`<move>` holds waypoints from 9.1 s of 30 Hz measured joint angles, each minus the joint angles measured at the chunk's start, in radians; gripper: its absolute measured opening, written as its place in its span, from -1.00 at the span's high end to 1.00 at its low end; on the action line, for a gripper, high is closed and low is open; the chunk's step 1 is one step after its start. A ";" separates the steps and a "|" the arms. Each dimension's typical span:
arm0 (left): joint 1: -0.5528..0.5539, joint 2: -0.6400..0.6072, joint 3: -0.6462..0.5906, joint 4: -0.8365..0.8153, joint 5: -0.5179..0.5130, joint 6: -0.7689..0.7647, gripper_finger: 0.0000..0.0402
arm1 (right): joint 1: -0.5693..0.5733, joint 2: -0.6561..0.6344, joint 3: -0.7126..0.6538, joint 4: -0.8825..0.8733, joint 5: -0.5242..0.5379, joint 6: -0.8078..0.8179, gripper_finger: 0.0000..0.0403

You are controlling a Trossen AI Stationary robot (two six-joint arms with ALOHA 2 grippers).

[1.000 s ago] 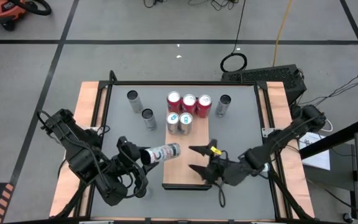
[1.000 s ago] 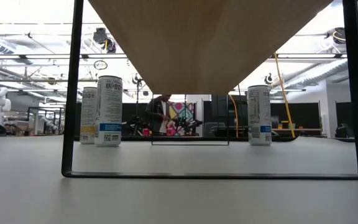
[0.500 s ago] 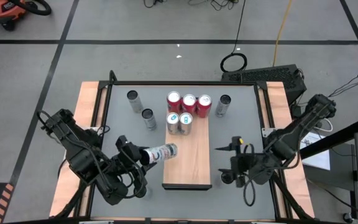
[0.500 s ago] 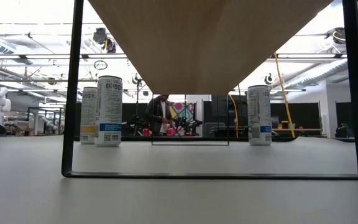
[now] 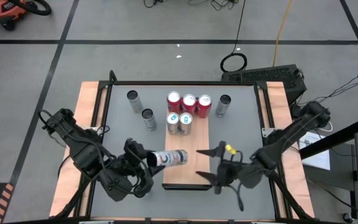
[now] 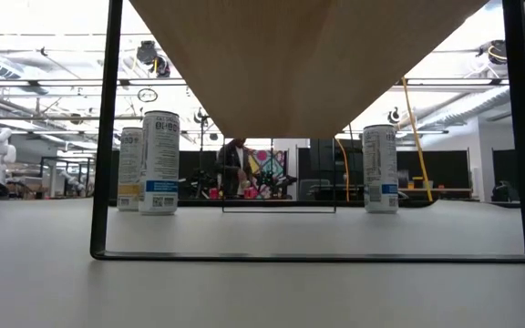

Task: Place canned beverage on shelf
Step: Put the bottom left white soda can on the shelf aligned with the other blue soda can

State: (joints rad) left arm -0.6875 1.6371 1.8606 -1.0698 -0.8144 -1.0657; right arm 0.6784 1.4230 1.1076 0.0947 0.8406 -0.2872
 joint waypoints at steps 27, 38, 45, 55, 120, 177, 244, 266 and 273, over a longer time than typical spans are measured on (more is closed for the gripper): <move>0.044 0.046 0.000 0.133 0.002 0.059 -0.28 | -0.160 0.147 0.000 0.307 -0.138 -0.110 -0.52; 0.074 0.046 0.000 0.135 0.032 0.059 -0.28 | -0.162 0.146 0.000 0.280 -0.134 -0.114 0.02; 0.078 0.046 0.000 0.136 0.052 0.084 -0.31 | -0.160 0.146 0.000 0.271 -0.132 -0.115 -0.04; 0.078 0.043 0.002 0.170 0.036 0.292 -0.61 | -0.146 0.147 -0.002 0.189 -0.156 -0.078 0.01; -0.004 0.090 -0.009 0.197 0.247 1.468 -0.66 | -0.294 0.102 0.000 0.183 -0.953 0.444 -0.03; 0.197 0.082 -0.003 0.241 0.241 0.547 -0.23 | -0.117 0.034 0.000 -0.072 -0.130 0.195 -0.20; 0.095 0.011 -0.002 0.328 0.344 1.437 -0.78 | -0.444 0.036 -0.020 0.184 -1.305 0.503 -0.02; 0.100 0.028 -0.003 0.263 0.299 1.258 -0.25 | -0.453 0.036 -0.020 0.188 -1.288 0.524 -0.02; 0.066 0.028 -0.003 0.243 0.211 1.228 -0.67 | -0.453 0.036 -0.019 0.200 -1.285 0.501 -0.02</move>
State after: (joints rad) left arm -0.6218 1.6650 1.8580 -0.8267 -0.6032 0.1619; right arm 0.2256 1.4586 1.0888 0.2950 -0.4442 0.2139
